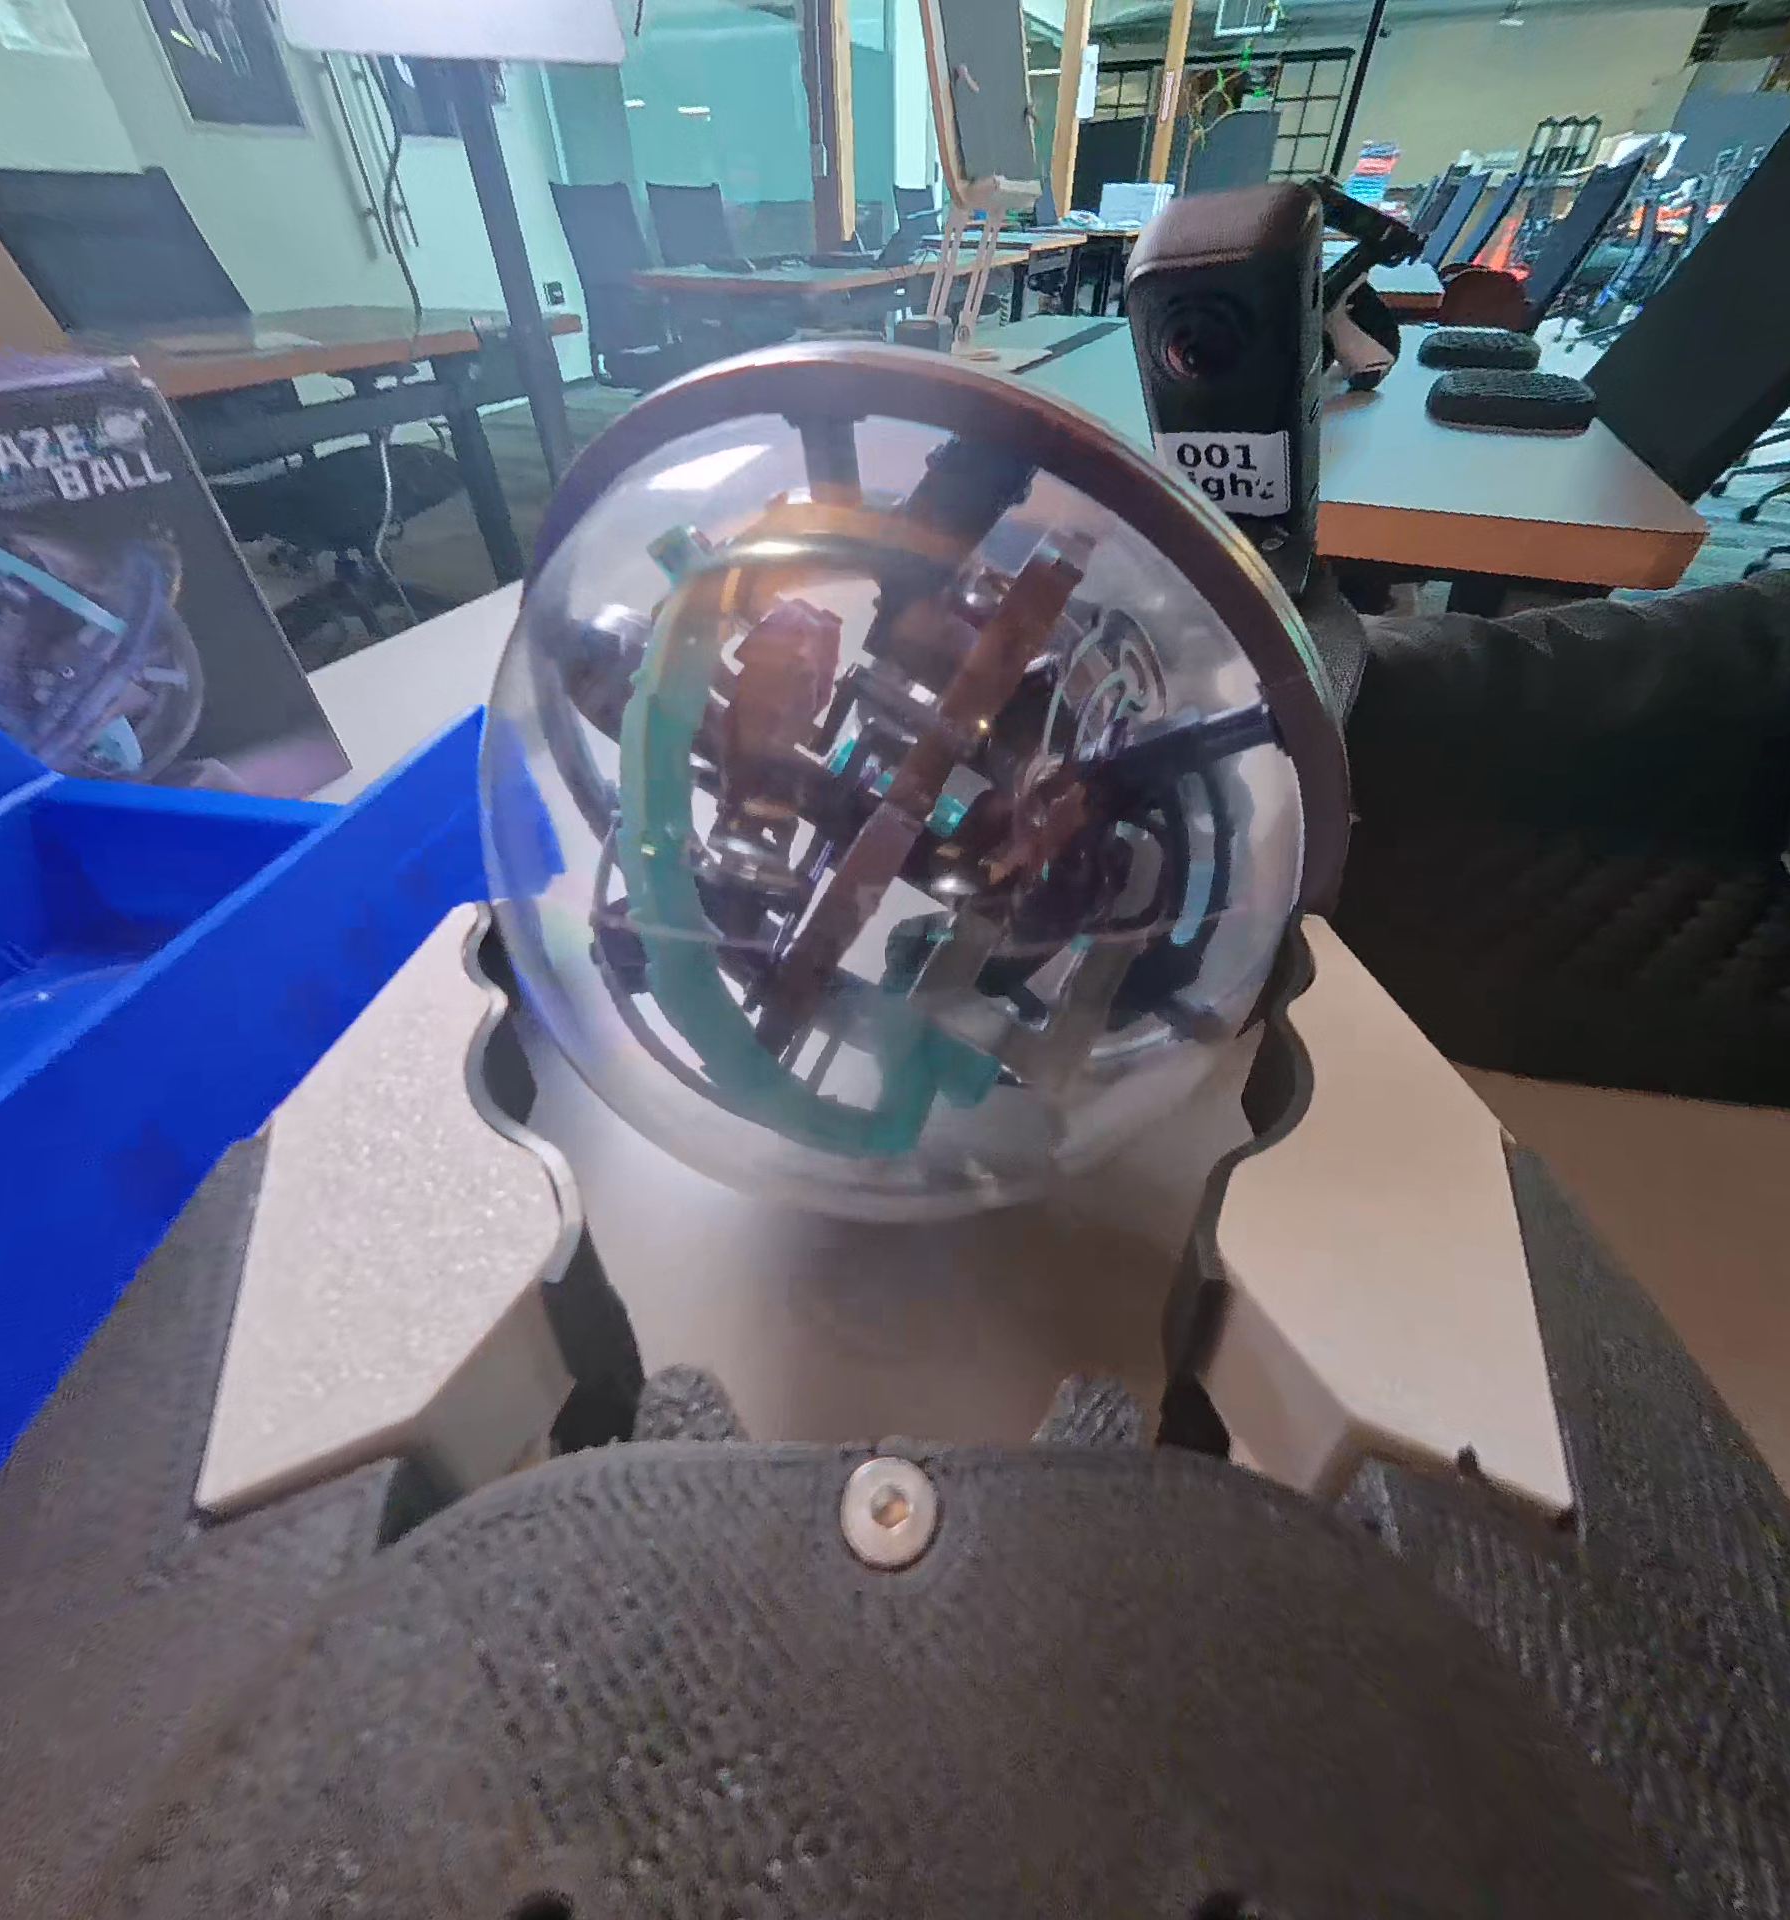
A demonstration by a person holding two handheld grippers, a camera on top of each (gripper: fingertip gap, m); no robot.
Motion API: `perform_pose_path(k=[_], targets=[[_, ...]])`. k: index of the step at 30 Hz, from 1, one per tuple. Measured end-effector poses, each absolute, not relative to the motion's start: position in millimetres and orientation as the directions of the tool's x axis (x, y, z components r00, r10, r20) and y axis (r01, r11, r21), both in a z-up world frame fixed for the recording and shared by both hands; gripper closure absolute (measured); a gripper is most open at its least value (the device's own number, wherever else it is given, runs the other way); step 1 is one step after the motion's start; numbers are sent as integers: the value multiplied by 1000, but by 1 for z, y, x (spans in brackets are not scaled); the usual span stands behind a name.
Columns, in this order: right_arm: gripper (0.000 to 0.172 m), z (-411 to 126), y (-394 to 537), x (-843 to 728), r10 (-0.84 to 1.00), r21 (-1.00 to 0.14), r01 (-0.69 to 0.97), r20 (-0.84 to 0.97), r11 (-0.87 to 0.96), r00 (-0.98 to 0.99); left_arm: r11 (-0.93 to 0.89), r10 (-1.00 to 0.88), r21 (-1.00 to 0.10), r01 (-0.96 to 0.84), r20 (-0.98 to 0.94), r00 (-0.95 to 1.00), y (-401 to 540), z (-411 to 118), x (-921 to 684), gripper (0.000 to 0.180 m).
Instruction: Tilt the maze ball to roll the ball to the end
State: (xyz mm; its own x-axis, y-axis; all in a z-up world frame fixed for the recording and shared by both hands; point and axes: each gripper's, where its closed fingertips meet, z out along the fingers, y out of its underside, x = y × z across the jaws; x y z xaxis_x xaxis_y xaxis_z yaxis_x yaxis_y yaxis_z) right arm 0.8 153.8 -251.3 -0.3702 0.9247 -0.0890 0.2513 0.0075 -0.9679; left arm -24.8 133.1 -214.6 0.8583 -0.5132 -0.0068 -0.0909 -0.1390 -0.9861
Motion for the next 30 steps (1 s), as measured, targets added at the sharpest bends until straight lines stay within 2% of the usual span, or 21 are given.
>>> perform_pose_path(k=[15,30], targets=[[36,-229,137,-2,889,-991,122,-106,-57,-445,-21,-466,-990,-142,-116,877,118,-179,-19,42],[36,-208,136,0,916,-998,37,27,45,-399,39,-478,-990,-137,-139,867,112,-172,-19,42]])
